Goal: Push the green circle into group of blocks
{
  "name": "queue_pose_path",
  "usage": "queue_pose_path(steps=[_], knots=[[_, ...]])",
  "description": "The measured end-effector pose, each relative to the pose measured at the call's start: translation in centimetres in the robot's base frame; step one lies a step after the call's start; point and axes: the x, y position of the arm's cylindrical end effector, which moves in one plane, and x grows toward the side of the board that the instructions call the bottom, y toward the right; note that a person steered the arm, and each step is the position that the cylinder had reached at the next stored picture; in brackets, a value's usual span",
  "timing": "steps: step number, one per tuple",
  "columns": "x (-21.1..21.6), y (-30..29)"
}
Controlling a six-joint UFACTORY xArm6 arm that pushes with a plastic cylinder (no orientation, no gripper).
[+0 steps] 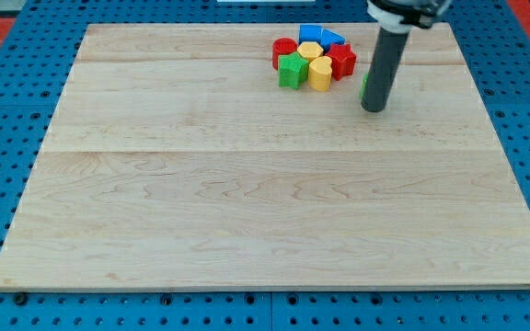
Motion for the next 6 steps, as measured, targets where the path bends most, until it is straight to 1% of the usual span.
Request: queue_pose_path(steps=[2,4,6], knots=[[0.0,5.6],[-4.1,-4.1],[-2.6,2.0]])
